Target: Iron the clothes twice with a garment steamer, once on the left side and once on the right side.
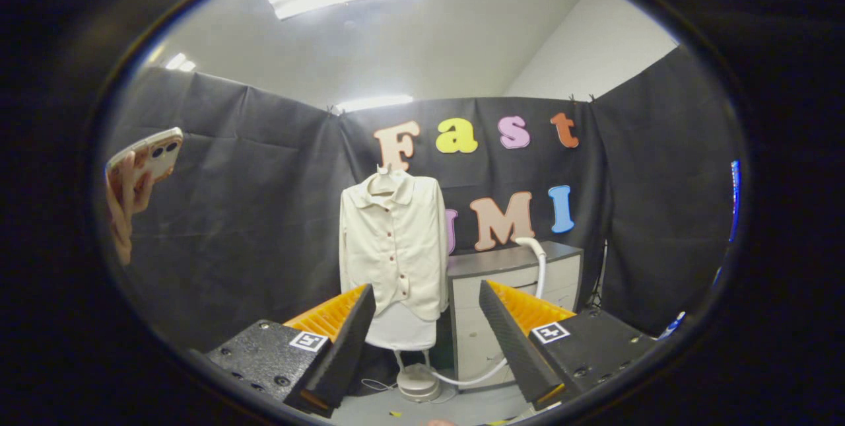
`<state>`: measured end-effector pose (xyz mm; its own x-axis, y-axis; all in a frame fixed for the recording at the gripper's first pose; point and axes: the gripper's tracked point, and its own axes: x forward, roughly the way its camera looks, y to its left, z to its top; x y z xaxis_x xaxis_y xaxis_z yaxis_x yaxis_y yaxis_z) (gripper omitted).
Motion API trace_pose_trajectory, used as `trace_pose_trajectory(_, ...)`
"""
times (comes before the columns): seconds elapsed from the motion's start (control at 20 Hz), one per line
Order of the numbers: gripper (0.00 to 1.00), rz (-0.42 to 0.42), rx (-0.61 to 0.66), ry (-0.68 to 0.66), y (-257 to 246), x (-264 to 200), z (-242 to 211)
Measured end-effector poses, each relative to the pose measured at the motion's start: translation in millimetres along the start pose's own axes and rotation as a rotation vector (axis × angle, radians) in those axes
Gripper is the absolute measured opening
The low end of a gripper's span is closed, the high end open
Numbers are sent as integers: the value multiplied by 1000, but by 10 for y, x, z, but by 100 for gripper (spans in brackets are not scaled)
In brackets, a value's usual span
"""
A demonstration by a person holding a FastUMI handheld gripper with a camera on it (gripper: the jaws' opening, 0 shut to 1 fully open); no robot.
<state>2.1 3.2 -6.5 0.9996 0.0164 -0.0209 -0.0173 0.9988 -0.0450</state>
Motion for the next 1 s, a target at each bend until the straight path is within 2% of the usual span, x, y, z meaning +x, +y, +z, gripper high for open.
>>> trace_pose_trajectory(0.55, 96, -29, -10, 27, -124, -30, -88)
trace_pose_trajectory(1.0, 97, -67, -38, 64, -203, 247, -207)
